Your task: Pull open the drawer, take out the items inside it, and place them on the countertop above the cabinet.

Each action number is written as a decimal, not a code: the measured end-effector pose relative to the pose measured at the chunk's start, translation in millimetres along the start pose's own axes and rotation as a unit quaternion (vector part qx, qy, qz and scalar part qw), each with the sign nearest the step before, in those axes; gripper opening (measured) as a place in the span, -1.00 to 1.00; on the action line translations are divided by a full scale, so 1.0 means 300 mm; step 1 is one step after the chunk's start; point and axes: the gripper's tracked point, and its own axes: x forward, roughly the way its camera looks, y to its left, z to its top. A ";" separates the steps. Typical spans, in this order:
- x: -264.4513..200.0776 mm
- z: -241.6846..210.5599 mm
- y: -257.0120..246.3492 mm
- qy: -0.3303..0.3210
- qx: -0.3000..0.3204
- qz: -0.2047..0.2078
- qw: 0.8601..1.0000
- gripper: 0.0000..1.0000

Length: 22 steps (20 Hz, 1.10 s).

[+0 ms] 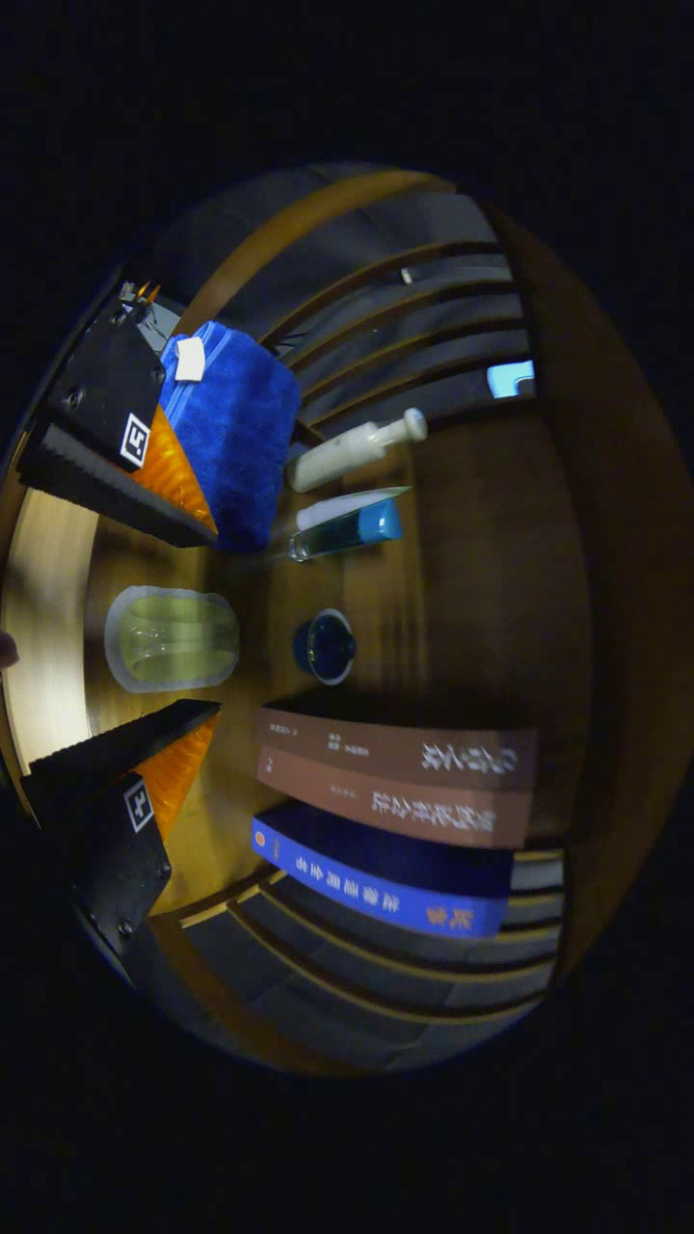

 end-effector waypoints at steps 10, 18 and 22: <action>-0.624 -0.076 0.060 -0.243 -0.057 -0.009 0.968 1.00; -0.778 -0.557 0.042 -0.212 -0.028 -0.040 0.976 0.98; -0.758 -0.750 0.000 -0.199 -0.005 -0.059 0.978 0.98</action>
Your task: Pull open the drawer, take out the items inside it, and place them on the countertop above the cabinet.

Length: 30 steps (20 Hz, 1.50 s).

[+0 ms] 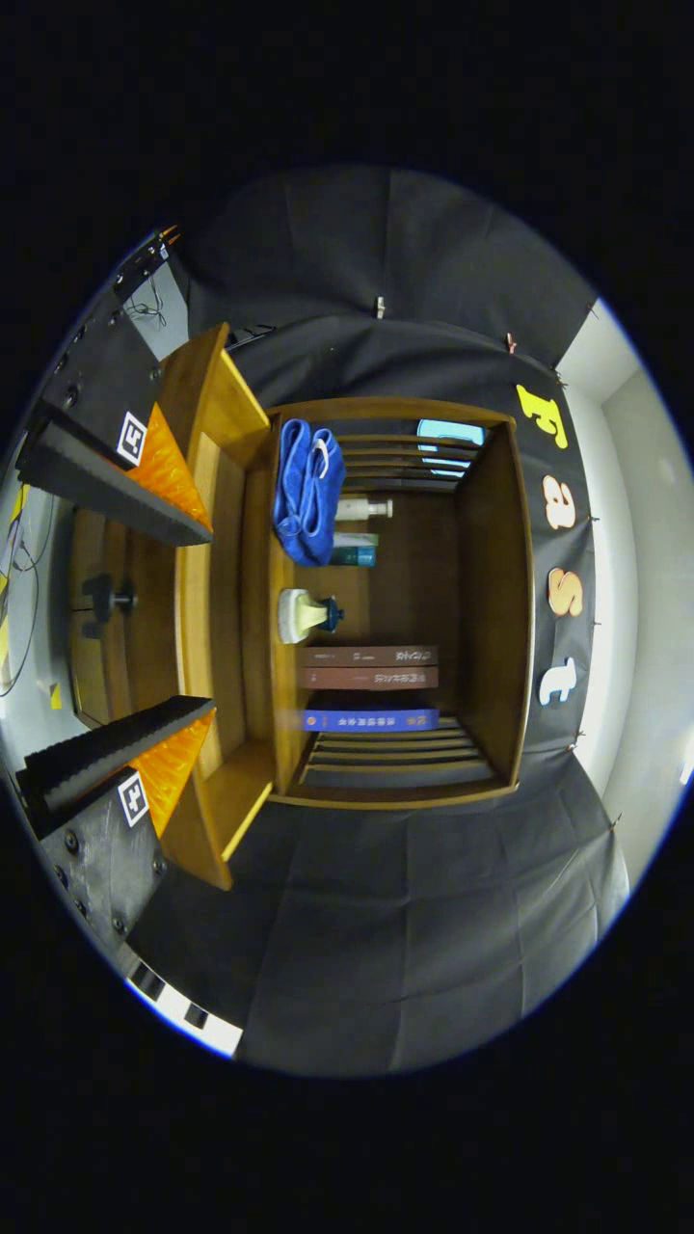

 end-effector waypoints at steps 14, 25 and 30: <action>0.122 -0.275 0.077 0.051 -0.005 0.019 0.999 0.99; 0.196 -0.286 0.076 0.032 0.020 0.031 0.999 1.00; 0.242 -0.278 0.073 0.016 0.030 0.038 0.999 1.00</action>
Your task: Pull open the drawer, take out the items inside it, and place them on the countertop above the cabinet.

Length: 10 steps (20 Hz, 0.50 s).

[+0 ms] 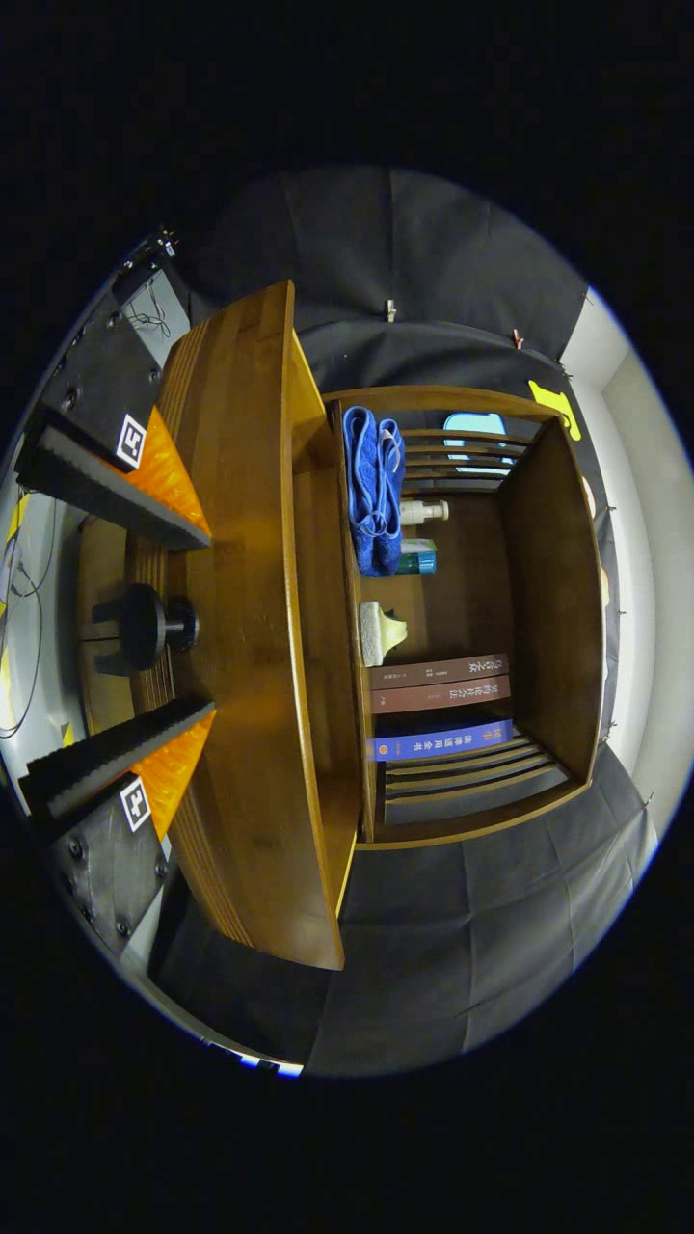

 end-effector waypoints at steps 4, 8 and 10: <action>0.069 0.013 0.000 0.003 0.002 0.001 1.000 1.00; 0.141 0.041 0.004 0.005 0.002 0.002 1.000 1.00; 0.175 0.045 0.001 0.008 0.007 0.002 1.000 1.00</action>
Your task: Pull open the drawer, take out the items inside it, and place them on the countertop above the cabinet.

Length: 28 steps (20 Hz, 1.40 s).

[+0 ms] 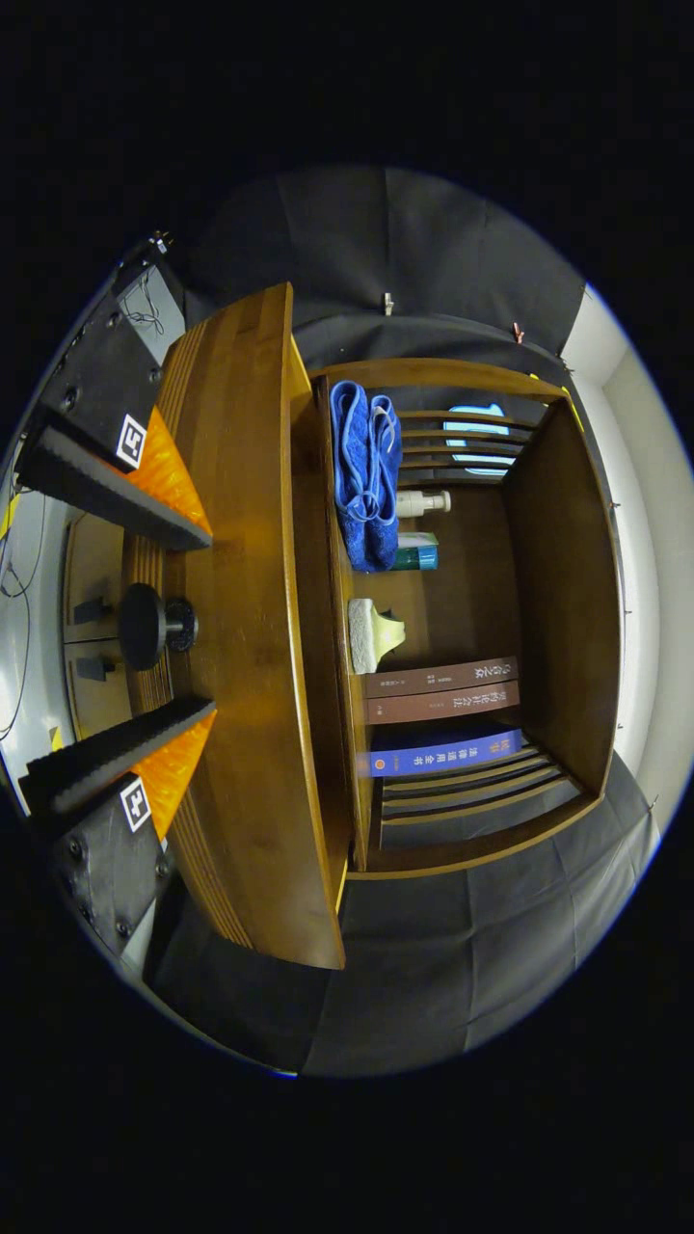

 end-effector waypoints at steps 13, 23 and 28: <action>0.231 0.022 -0.003 0.006 -0.008 0.008 1.000 0.96; 0.357 0.047 -0.010 0.001 0.015 0.007 1.000 0.93; 0.335 0.057 -0.011 0.023 0.027 0.012 0.999 0.96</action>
